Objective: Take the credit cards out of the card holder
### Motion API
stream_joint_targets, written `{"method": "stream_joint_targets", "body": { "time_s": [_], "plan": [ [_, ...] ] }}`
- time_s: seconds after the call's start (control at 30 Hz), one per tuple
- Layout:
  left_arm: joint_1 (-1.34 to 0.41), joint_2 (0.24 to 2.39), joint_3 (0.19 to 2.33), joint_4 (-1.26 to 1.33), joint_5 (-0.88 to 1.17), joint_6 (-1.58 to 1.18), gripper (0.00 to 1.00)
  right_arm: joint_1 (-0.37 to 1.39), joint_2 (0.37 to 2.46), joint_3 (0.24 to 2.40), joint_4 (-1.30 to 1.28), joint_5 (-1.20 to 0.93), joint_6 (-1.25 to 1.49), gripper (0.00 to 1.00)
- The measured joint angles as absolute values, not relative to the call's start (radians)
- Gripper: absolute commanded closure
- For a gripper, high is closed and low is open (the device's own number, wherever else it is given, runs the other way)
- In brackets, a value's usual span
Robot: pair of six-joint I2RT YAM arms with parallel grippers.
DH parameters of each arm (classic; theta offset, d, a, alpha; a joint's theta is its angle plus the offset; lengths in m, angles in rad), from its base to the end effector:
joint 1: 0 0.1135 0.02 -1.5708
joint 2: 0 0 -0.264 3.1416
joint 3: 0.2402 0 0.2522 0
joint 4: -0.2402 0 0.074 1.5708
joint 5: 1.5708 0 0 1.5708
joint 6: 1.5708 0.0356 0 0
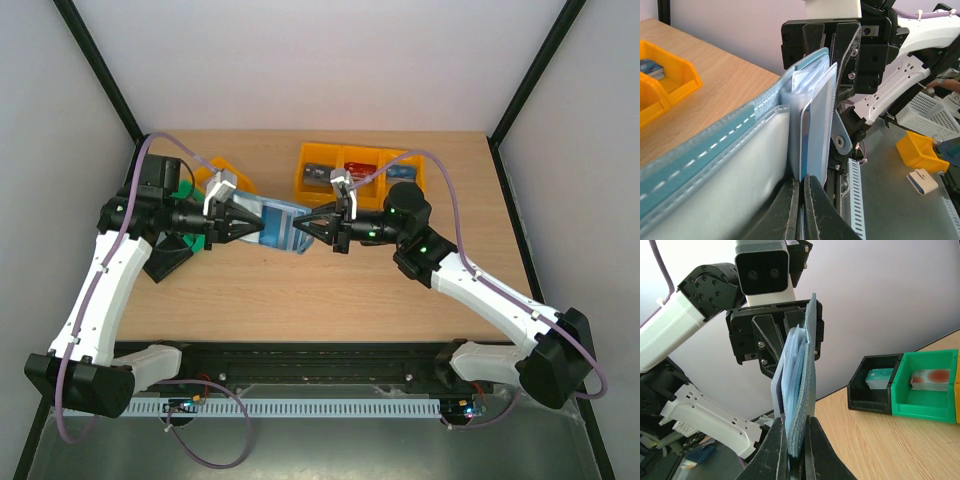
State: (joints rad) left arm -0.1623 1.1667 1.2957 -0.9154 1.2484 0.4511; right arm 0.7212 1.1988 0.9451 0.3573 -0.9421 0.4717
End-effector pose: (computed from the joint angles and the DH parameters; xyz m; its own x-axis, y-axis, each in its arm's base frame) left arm 0.2034 -0.0675 0.3869 -0.3181 0.1920 -0.9284 0.9457 0.1341 -0.2962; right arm 0.1842 0.2003 0.3659 -0.3818 0.0202 -0.9240 -0.9194 -0.1108 0.3775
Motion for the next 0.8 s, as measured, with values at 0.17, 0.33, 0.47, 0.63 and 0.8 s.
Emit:
{"method": "stream_joint_targets", "body": {
  "time_s": [0.17, 0.33, 0.47, 0.63, 0.8],
  "plan": [
    [-0.154, 1.167, 1.296, -0.921, 1.244, 0.456, 0.98, 0.721, 1.197, 0.945, 0.345, -0.936, 0.455, 0.98],
    [-0.115, 1.166, 1.295, -0.934, 1.229, 0.468, 0.98, 0.715, 1.193, 0.945, 0.309, -0.907, 0.408, 0.98],
    [-0.022, 1.164, 1.295, -0.931, 1.206, 0.474, 0.98, 0.662, 1.171, 0.925, 0.271, -0.901, 0.399, 0.98],
    [0.033, 1.164, 1.295, -0.924, 1.186, 0.48, 0.98, 0.625, 1.15, 0.9, 0.256, -0.902, 0.4, 0.98],
    [0.081, 1.164, 1.295, -0.923, 1.155, 0.49, 0.98, 0.576, 1.145, 0.888, 0.244, -0.9, 0.416, 0.98]
  ]
}}
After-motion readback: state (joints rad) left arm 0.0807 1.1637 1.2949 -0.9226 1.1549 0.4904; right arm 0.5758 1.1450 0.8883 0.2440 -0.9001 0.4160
